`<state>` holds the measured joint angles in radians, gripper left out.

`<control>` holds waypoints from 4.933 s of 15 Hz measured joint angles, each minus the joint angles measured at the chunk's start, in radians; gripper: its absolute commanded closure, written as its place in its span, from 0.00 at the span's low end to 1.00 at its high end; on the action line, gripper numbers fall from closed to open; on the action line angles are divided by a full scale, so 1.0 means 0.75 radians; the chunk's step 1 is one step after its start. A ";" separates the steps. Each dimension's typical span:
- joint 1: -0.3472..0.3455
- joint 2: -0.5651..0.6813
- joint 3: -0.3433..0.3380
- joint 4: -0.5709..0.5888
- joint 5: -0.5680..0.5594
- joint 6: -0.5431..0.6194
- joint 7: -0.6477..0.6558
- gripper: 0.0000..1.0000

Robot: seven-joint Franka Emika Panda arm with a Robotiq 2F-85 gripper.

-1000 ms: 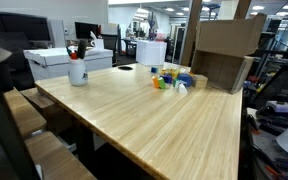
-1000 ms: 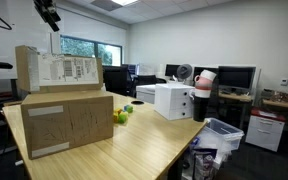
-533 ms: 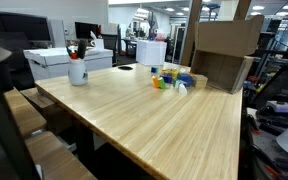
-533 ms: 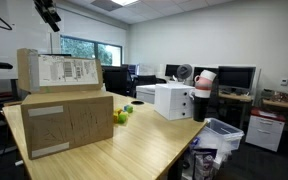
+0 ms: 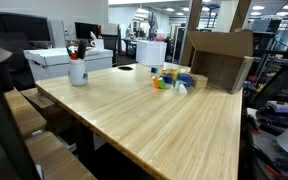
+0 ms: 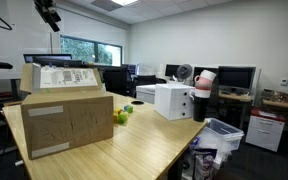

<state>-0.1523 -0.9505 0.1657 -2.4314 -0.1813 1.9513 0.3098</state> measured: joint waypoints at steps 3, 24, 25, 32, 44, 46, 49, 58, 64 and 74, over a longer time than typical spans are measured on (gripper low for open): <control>0.000 0.000 0.000 0.000 0.000 0.000 0.000 0.00; 0.000 0.000 0.000 0.000 0.000 0.000 0.000 0.00; 0.000 0.000 0.000 0.000 0.000 0.000 0.000 0.00; 0.000 0.000 -0.001 0.000 0.000 -0.005 0.006 0.00; 0.028 0.096 0.018 -0.106 0.071 -0.052 0.081 0.00; 0.051 0.111 0.022 -0.136 0.104 -0.052 0.091 0.00; 0.087 0.134 0.026 -0.168 0.129 -0.052 0.092 0.00; 0.091 0.139 0.026 -0.169 0.129 -0.052 0.092 0.00; 0.091 0.139 0.026 -0.169 0.130 -0.052 0.092 0.00; 0.239 0.205 -0.026 -0.164 0.411 -0.035 0.077 0.00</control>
<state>0.0270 -0.7969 0.1459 -2.5548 0.1270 1.9250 0.3673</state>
